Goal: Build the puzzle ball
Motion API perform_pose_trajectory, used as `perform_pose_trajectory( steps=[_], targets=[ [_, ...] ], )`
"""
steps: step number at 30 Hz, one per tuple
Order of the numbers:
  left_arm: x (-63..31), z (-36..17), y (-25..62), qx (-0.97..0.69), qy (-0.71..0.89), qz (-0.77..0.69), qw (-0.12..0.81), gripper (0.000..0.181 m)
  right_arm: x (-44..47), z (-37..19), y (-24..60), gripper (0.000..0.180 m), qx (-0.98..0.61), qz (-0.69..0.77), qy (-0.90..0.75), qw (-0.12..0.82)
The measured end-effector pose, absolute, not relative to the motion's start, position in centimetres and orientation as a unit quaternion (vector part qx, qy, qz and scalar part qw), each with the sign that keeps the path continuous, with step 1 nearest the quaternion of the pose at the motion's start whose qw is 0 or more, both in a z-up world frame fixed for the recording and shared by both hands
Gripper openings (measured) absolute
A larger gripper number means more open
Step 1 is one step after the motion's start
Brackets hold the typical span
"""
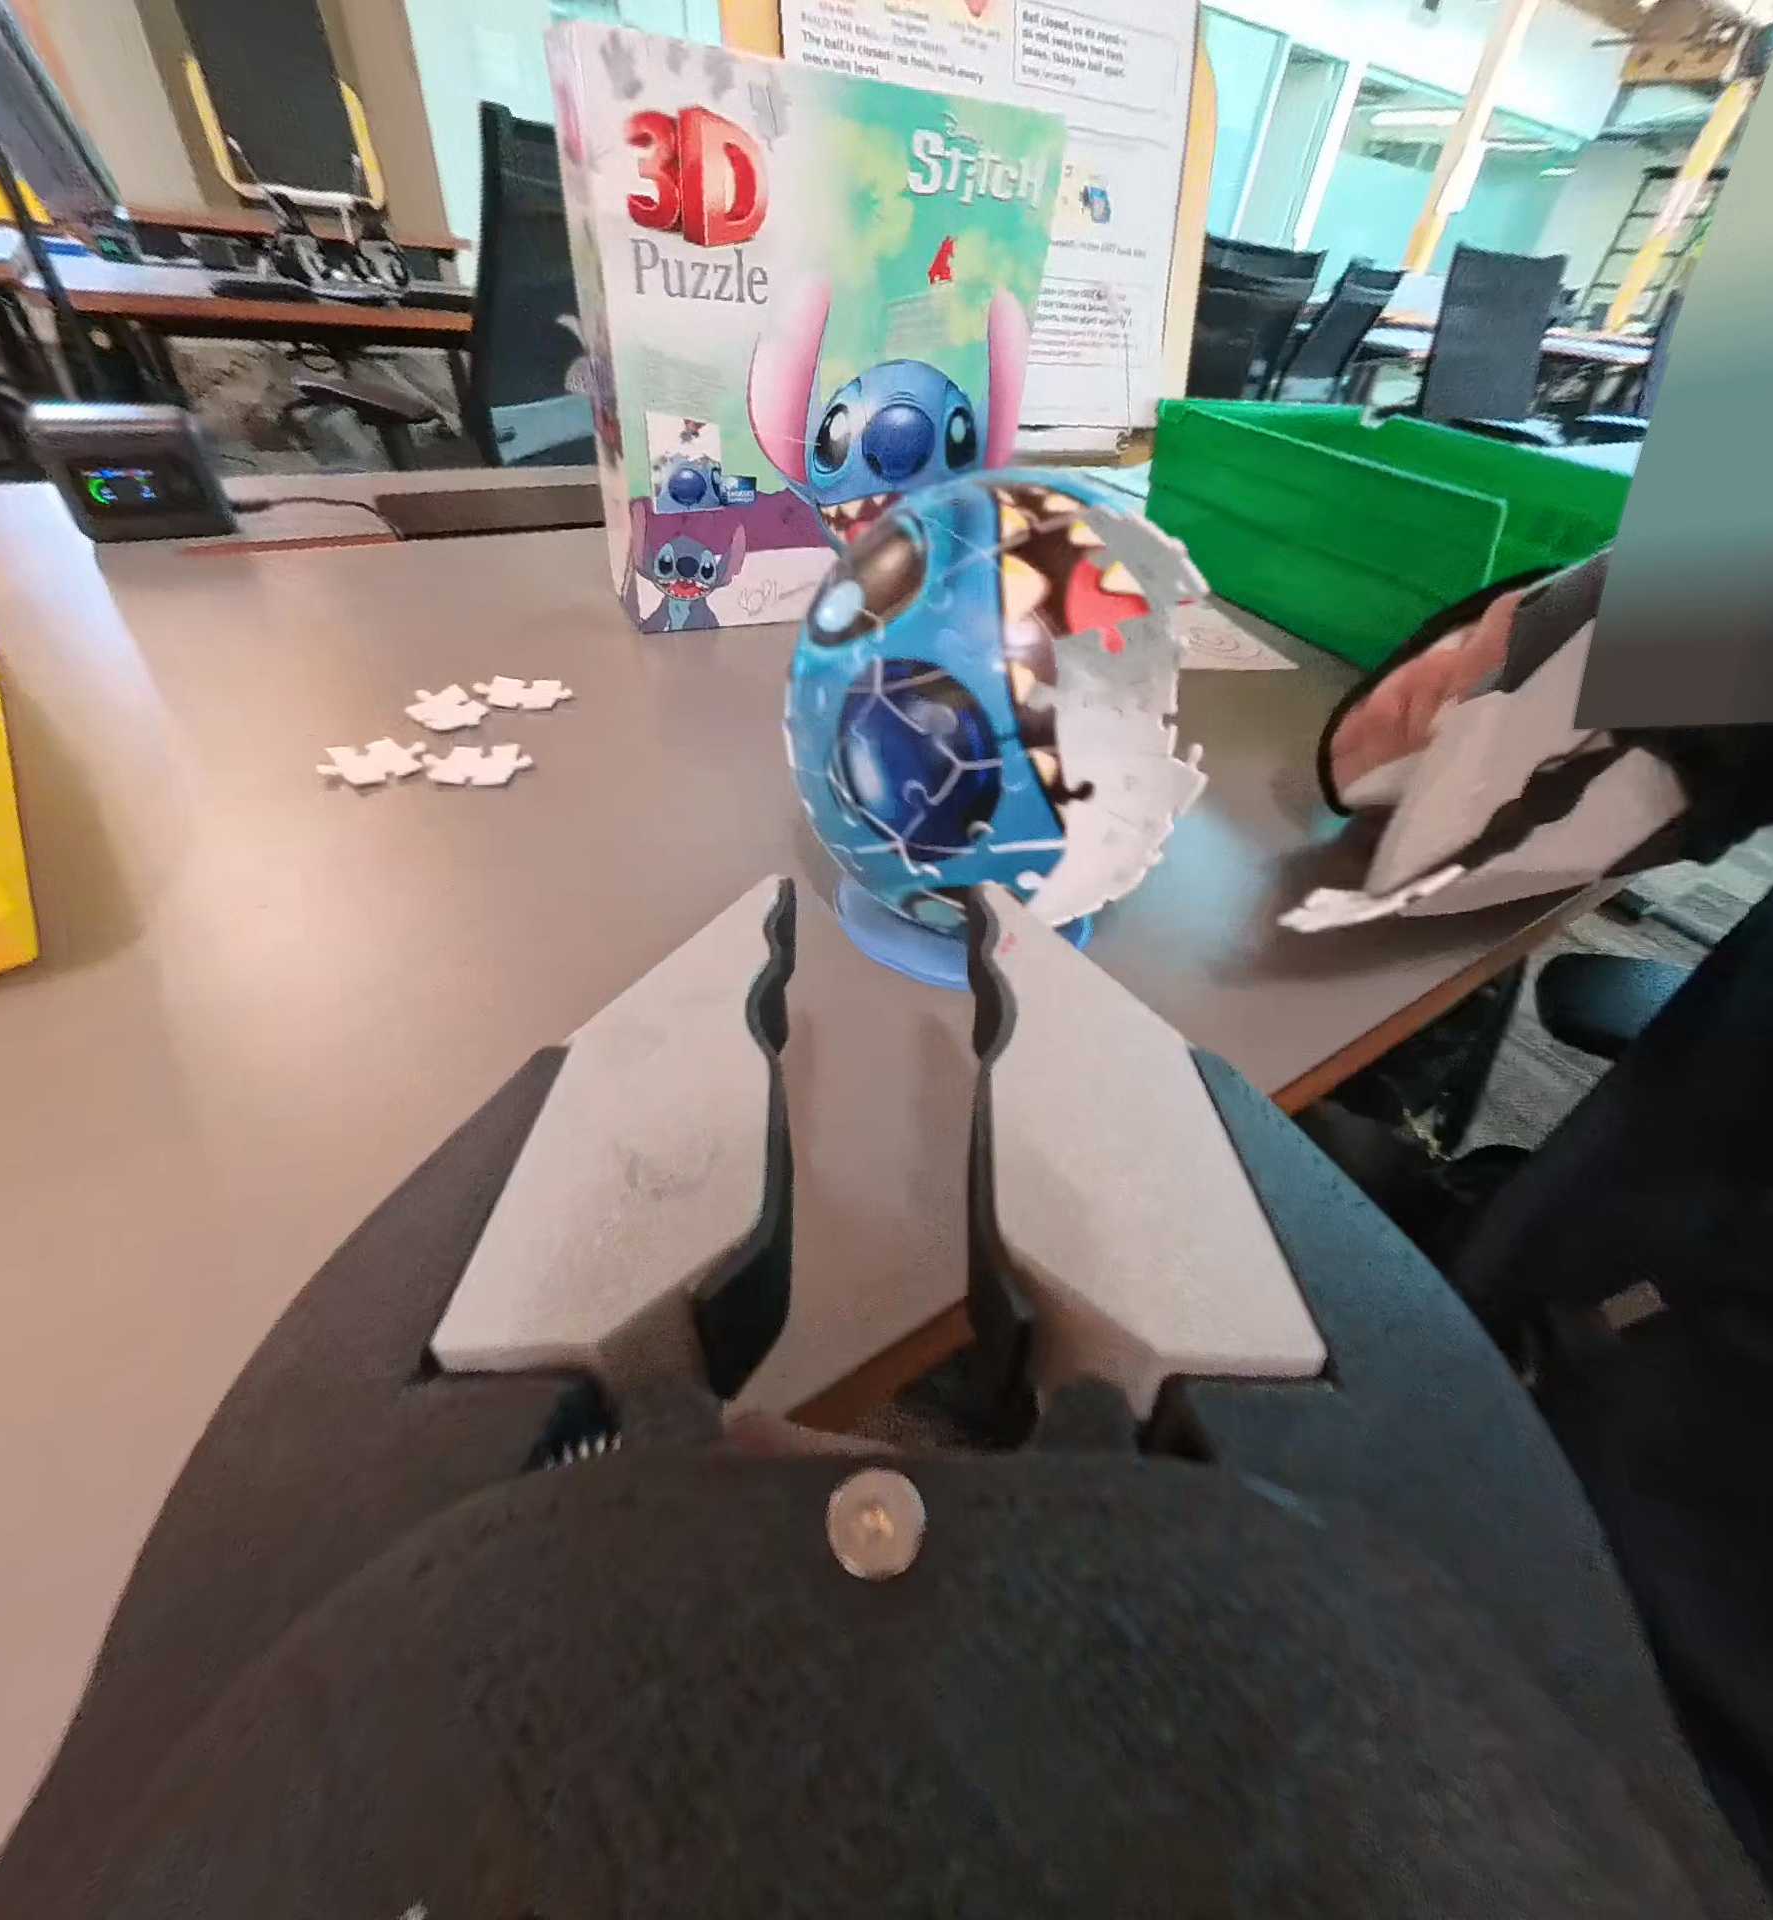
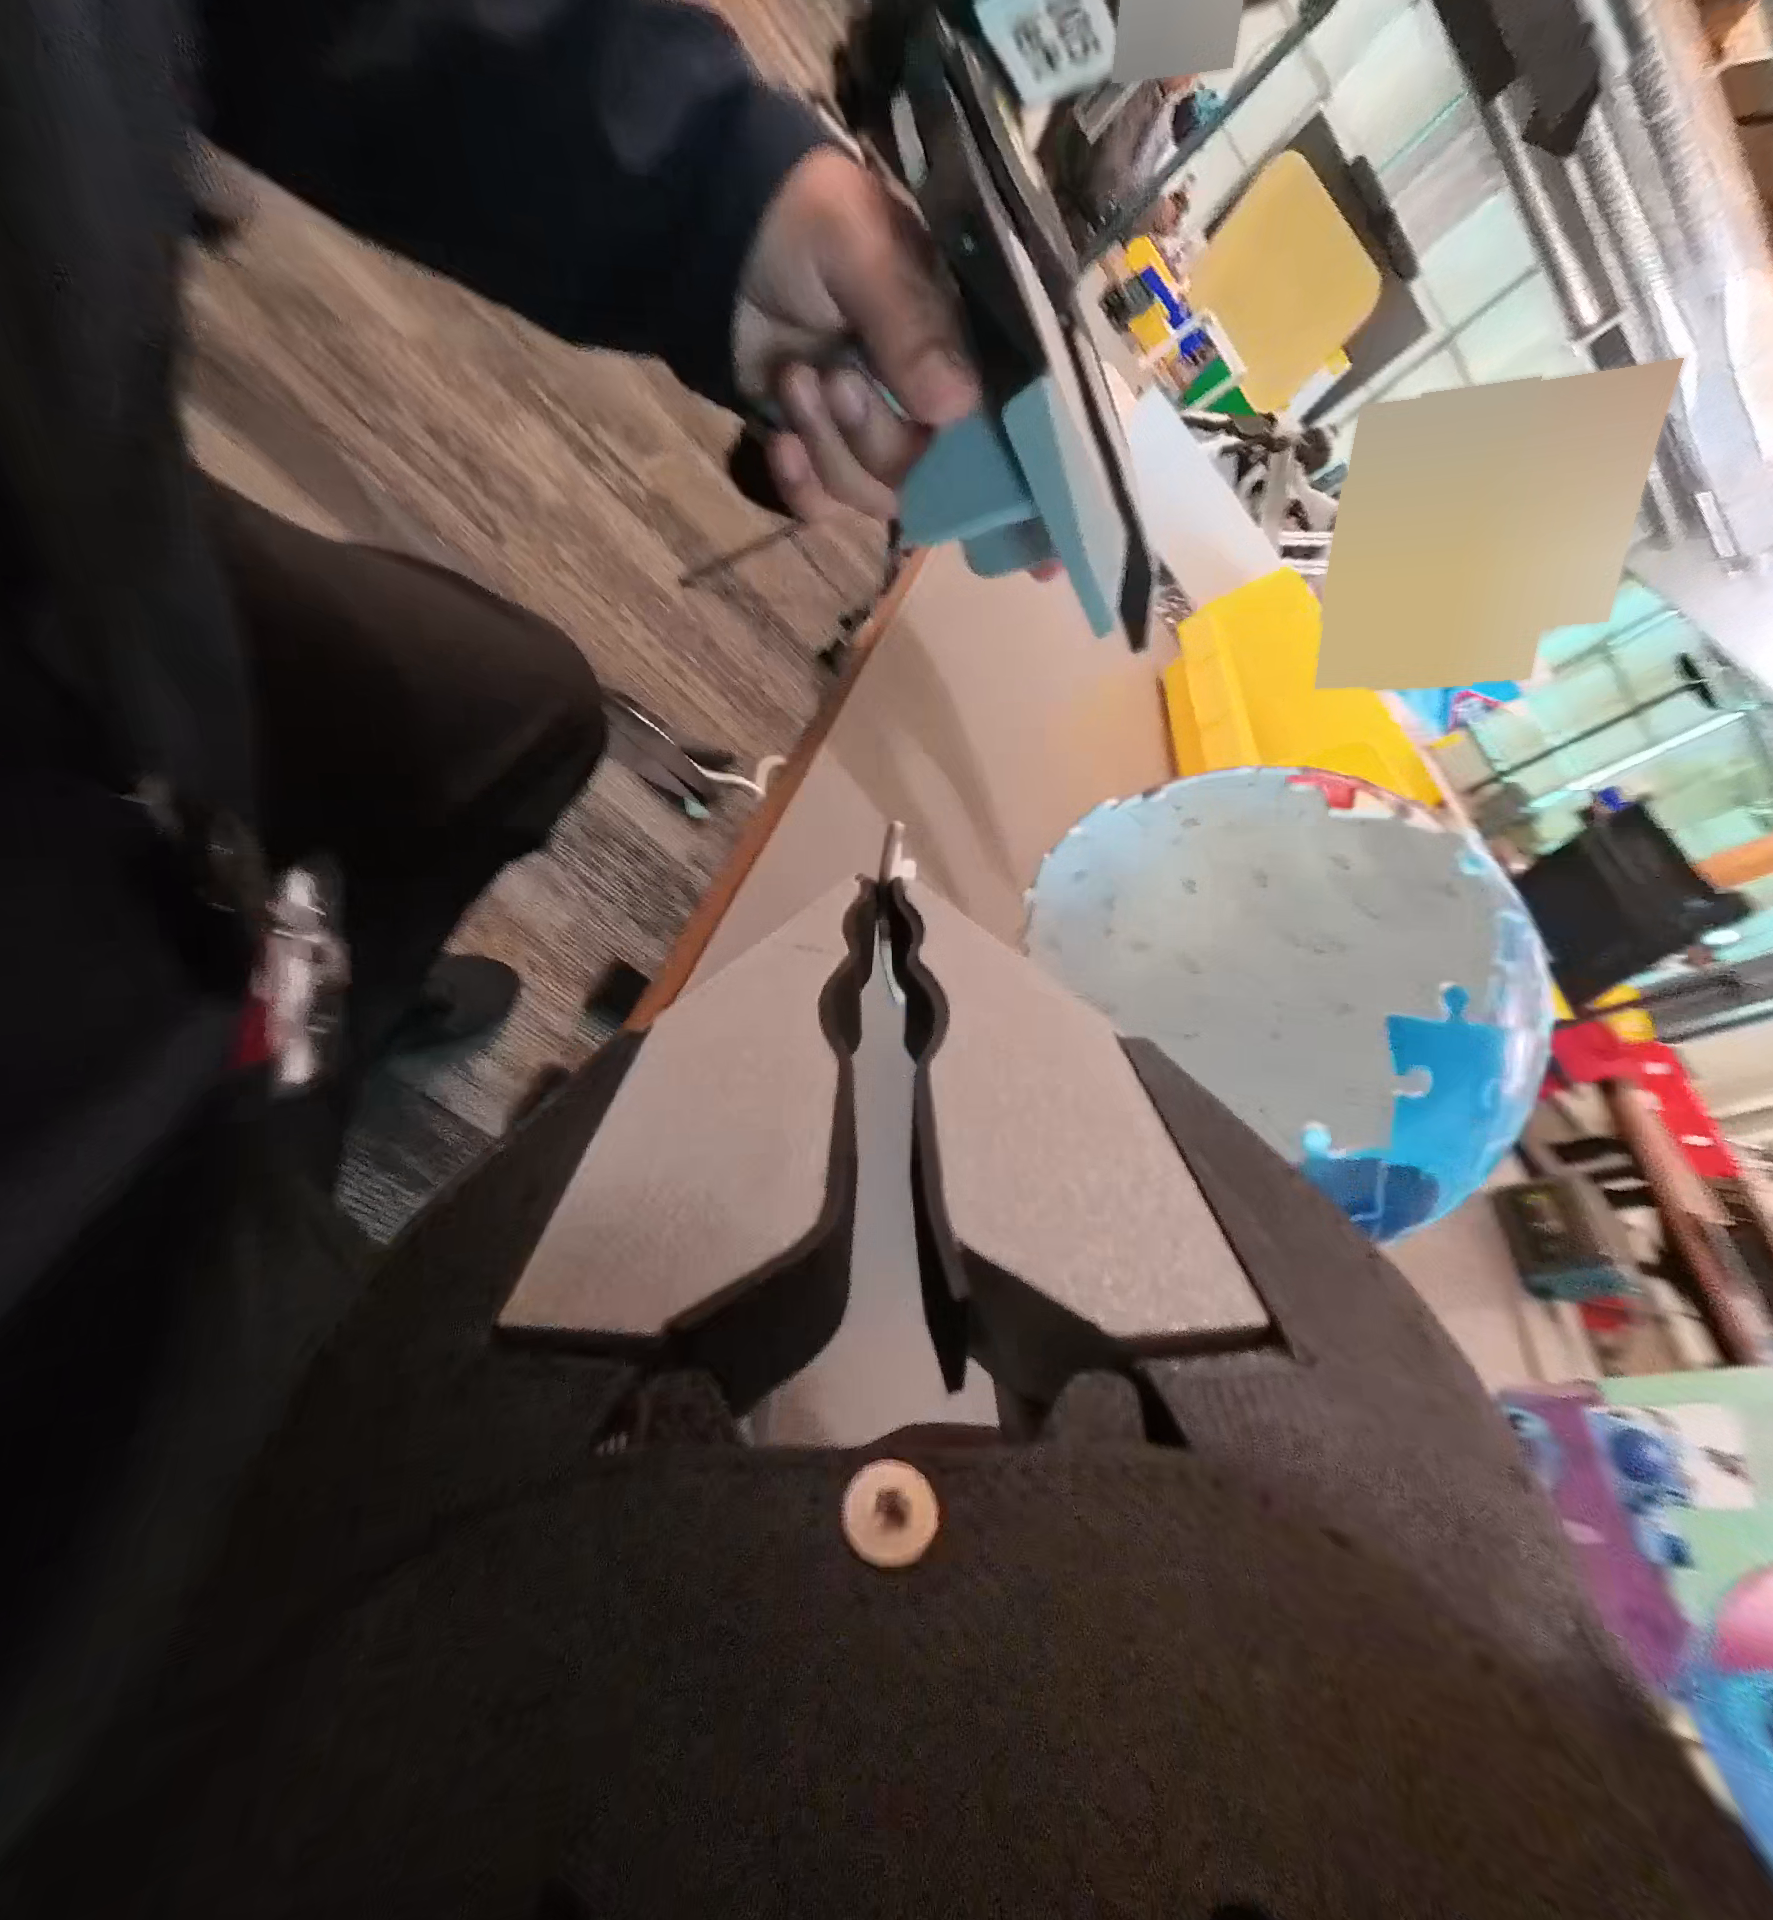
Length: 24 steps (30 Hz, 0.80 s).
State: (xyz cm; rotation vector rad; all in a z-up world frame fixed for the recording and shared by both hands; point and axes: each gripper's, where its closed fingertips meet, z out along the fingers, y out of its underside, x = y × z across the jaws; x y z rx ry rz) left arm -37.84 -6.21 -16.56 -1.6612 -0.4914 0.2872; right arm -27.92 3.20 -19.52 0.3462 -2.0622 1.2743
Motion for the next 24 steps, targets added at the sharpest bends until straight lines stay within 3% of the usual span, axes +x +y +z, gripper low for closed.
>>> perform_pose_trajectory(
  steps=[5, 11, 15, 24],
  targets=[
    [-41.5, -16.6, -5.9, -0.750, -0.184, 0.114, 0.625, 0.042, -29.2, -19.1, 4.3, 0.000, 0.081, 0.513, -0.802, 0.294],
    [-44.5, -17.2, -6.2, -0.740, -0.227, 0.094, 0.626, 0.041, -30.0, -17.3, 6.0, 0.000, 0.029, 0.560, -0.787, 0.259],
    [-47.2, -15.7, -6.9, -0.725, -0.236, 0.163, 0.627, 0.037, -29.9, -15.8, 7.6, 0.000, -0.012, 0.603, -0.767, 0.218],
    [-51.8, -16.1, -4.3, -0.708, -0.253, 0.151, 0.642, 0.036, -34.1, -13.8, 13.0, 0.000, -0.111, 0.612, -0.732, 0.280]
  ],
)
